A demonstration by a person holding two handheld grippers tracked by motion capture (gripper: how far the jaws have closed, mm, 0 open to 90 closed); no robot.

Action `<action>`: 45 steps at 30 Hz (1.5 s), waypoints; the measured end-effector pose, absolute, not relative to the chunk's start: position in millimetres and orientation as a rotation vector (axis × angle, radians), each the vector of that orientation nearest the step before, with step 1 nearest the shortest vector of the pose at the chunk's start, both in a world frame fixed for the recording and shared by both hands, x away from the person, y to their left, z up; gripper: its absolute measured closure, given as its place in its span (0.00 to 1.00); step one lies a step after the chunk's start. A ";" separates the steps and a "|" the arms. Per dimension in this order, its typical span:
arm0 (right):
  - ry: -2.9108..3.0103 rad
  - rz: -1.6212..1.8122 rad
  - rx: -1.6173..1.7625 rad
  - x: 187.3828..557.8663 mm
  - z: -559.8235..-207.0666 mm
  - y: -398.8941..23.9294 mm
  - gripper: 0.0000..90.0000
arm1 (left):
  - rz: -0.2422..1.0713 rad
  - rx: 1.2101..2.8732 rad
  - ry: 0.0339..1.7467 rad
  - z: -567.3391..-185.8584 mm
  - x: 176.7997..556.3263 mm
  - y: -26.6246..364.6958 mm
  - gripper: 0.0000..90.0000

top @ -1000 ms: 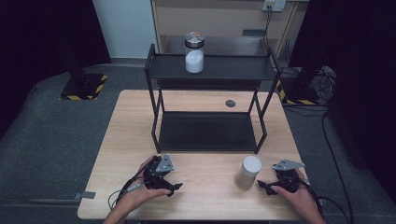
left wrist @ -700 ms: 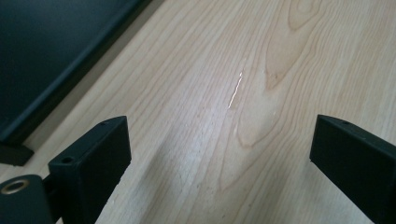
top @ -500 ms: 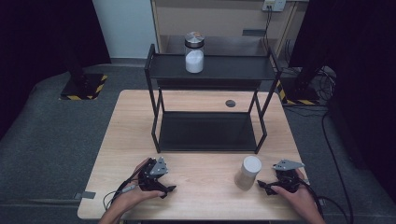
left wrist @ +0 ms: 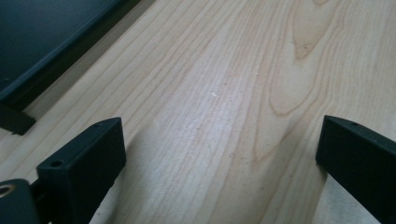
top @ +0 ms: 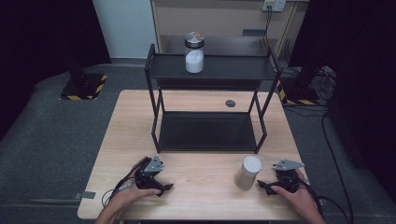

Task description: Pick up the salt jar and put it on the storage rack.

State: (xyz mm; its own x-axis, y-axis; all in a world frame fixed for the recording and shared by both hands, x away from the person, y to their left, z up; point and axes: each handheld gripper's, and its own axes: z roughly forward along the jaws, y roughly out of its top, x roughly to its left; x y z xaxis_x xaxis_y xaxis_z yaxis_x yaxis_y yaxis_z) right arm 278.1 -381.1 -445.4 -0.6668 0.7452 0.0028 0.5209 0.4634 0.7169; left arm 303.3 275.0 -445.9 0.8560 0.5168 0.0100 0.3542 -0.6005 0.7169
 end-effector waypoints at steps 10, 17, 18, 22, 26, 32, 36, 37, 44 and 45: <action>2.404 1.016 1.078 277.7 -445.3 -380.7 0.01 | 0.255 2.278 0.631 -445.4 306.6 276.1 0.00; 2.399 1.009 1.085 276.7 -444.9 -379.6 0.01 | 0.257 2.276 0.637 -445.5 305.9 275.7 0.00; 2.398 1.008 1.085 276.6 -445.0 -379.6 0.01 | 0.258 2.276 0.638 -445.5 305.7 275.5 0.00; 2.393 1.005 1.093 275.6 -444.9 -378.7 0.01 | 0.261 2.274 0.649 -445.4 304.8 274.4 0.00; 2.392 1.006 1.097 275.5 -444.8 -378.6 0.01 | 0.259 2.272 0.651 -445.6 304.9 274.3 0.00; 2.391 1.006 1.096 275.4 -445.0 -378.6 0.01 | 0.260 2.275 0.650 -445.3 305.0 274.3 0.00; 2.391 1.006 1.097 275.3 -445.0 -378.5 0.01 | 0.260 2.274 0.650 -445.4 305.0 274.3 0.00; 2.391 1.006 1.097 275.3 -445.0 -378.5 0.01 | 0.260 2.274 0.650 -445.4 304.9 274.3 0.00; 2.391 1.006 1.097 275.3 -445.0 -378.6 0.01 | 0.259 2.275 0.650 -445.3 305.0 274.3 0.00; 2.390 1.006 1.097 275.3 -445.0 -378.6 0.01 | 0.260 2.275 0.650 -445.3 305.0 274.3 0.00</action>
